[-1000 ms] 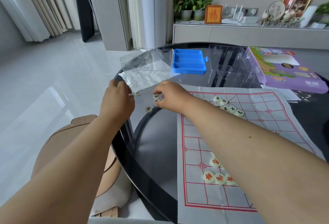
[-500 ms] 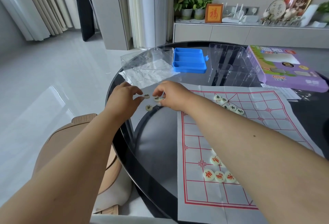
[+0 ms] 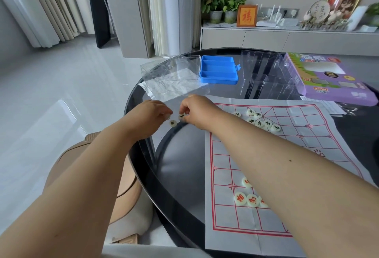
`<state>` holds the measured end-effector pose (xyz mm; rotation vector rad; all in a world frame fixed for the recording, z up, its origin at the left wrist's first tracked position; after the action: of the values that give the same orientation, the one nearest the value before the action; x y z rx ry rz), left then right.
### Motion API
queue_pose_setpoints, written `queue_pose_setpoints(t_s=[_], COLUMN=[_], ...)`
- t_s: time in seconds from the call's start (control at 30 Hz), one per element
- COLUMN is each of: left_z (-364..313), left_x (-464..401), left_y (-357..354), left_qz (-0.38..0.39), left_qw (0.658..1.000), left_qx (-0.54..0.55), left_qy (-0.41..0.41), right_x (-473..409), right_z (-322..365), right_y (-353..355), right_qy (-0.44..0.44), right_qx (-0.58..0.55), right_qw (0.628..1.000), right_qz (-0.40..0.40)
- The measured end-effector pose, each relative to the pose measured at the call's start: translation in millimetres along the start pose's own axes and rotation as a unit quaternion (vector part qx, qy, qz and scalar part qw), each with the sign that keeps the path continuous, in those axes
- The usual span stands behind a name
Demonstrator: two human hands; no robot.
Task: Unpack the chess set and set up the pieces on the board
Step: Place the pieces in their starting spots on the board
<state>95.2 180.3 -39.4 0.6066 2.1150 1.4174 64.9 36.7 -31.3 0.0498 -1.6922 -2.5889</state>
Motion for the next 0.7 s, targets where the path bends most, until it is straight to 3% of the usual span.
queue_pose_setpoints(t_s=[0.13,0.43,0.7], left_z=[-5.0,-14.0,-19.7], left_x=[7.9,7.9,9.9], left_y=[1.1,-6.7,-7.8], left_qz=[0.038,-0.023,-0.009], left_qw=[0.999,0.998,1.000], left_qx=[0.005,0.012,0.010], left_qy=[-0.016,-0.054,-0.026], right_x=[2.2,5.3,3.1], right_z=[3.0,8.7,2.9], right_y=[0.1,-4.2,9.7], right_qy=[0.000,0.011,-0.014], right_qx=[0.015,0.076,0.083], right_qw=[1.000,0.997,0.996], right_qz=[0.012,0.015,-0.006])
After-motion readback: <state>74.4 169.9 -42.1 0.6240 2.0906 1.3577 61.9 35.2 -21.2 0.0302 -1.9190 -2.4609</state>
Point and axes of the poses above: each hand's wrist, its own x-axis away from the middle knuckle, its own y-axis out of the back of the hand, z = x × y, the point moved 4 cm from there along -x, towards the middle knuckle, and after that the axes turned 2 degrees about -z, right-handed, at the moved point
